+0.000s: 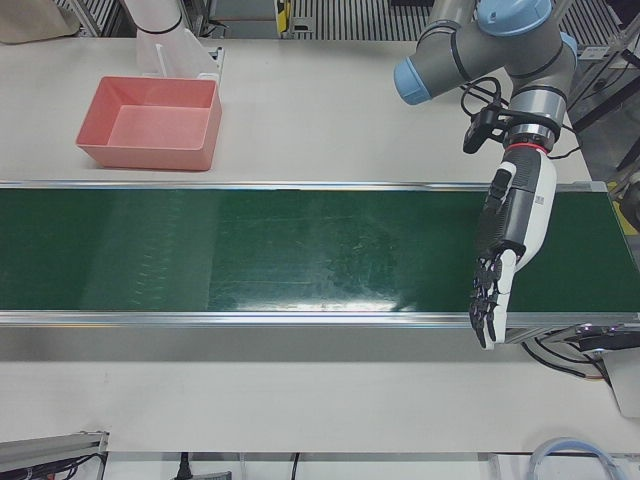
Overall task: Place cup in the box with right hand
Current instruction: 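Move the right hand onto the blue cup on the conveyor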
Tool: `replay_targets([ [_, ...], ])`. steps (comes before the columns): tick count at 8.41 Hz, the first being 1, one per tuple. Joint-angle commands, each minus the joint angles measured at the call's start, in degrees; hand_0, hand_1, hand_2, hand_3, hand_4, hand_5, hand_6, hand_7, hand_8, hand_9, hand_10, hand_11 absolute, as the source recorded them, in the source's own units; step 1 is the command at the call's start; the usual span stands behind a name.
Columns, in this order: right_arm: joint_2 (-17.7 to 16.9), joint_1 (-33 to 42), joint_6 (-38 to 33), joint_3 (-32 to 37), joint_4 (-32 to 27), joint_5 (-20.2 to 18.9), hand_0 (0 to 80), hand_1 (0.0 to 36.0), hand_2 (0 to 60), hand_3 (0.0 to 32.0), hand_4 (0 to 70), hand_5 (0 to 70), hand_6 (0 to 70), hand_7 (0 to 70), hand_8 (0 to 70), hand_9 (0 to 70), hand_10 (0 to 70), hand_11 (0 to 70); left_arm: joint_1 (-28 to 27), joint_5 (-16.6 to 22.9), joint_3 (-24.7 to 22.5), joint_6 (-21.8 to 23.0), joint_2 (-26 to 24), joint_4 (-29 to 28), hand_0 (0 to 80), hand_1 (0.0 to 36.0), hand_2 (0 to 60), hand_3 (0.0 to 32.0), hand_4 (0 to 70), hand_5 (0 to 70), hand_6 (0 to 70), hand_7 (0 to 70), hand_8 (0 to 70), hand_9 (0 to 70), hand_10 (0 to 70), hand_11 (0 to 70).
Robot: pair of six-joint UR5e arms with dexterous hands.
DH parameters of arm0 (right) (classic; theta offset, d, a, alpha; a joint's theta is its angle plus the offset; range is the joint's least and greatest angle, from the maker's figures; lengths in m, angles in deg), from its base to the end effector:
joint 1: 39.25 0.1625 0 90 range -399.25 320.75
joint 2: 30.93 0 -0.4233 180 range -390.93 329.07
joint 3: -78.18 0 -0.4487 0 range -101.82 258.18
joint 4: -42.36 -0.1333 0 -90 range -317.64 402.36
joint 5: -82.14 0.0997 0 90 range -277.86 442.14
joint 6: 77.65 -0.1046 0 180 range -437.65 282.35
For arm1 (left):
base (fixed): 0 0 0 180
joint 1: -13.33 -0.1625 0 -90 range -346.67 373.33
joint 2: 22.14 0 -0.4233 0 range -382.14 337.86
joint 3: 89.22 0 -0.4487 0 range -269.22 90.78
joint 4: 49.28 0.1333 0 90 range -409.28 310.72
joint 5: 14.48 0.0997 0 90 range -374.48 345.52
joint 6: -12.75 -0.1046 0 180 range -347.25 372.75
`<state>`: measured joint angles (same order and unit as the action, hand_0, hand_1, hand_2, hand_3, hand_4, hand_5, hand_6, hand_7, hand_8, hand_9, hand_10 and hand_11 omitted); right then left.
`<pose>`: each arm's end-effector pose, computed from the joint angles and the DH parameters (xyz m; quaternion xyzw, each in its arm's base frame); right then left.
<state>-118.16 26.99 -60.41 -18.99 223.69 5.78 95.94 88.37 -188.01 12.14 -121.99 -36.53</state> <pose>-0.0882 -0.5925 0.5912 0.0345 -0.7560 0.6380 0.1424 -0.0308 -0.6183 0.5249 -0.1185 0.7321 -0.6582 0.1293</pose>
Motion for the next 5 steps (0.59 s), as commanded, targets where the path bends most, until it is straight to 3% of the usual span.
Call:
replay_targets([
  [1,-0.5,0.5,0.4,0.0,0.3,-1.8,53.3,16.1,3.1,0.0,11.9,4.8,6.3,27.1,0.2,5.6,0.0,0.0,0.0,0.0,0.0,0.0,0.0,0.0,0.0,0.0,0.0,0.0,0.0,0.0,0.0,0.0,0.0,0.0,0.0,0.0],
  [2,-0.7,0.4,0.6,0.0,0.3,-1.8,53.5,17.3,5.8,0.0,10.6,4.9,6.3,27.7,0.2,5.4,0.0,0.0,0.0,0.0,0.0,0.0,0.0,0.0,0.0,0.0,0.0,0.0,0.0,0.0,0.0,0.0,0.0,0.0,0.0,0.0],
  [3,-1.2,-0.1,0.5,0.0,0.3,-1.8,54.3,16.6,3.0,0.0,11.6,5.0,6.3,27.6,0.2,5.1,0.0,0.0,0.0,0.1,0.0,0.0,0.0,0.0,0.0,0.0,0.0,0.0,0.0,0.0,0.0,0.0,0.0,0.0,0.0,0.0],
  [4,-1.2,-0.1,0.5,-0.1,0.3,-1.8,53.7,17.6,6.0,0.0,10.3,5.0,6.2,27.2,0.2,5.1,0.0,0.0,0.0,0.1,0.0,0.0,0.0,0.0,0.0,0.0,0.0,0.0,0.0,0.0,0.0,0.0,0.0,0.0,0.0,0.0],
  [5,-1.2,-0.5,0.5,-0.2,0.3,-1.8,54.6,15.7,0.0,0.0,12.6,5.0,6.1,26.3,0.2,5.3,0.0,0.0,0.0,0.0,0.0,0.0,0.0,0.0,0.0,0.0,0.0,0.0,0.0,0.0,0.0,0.0,0.0,0.0,0.0,0.0],
])
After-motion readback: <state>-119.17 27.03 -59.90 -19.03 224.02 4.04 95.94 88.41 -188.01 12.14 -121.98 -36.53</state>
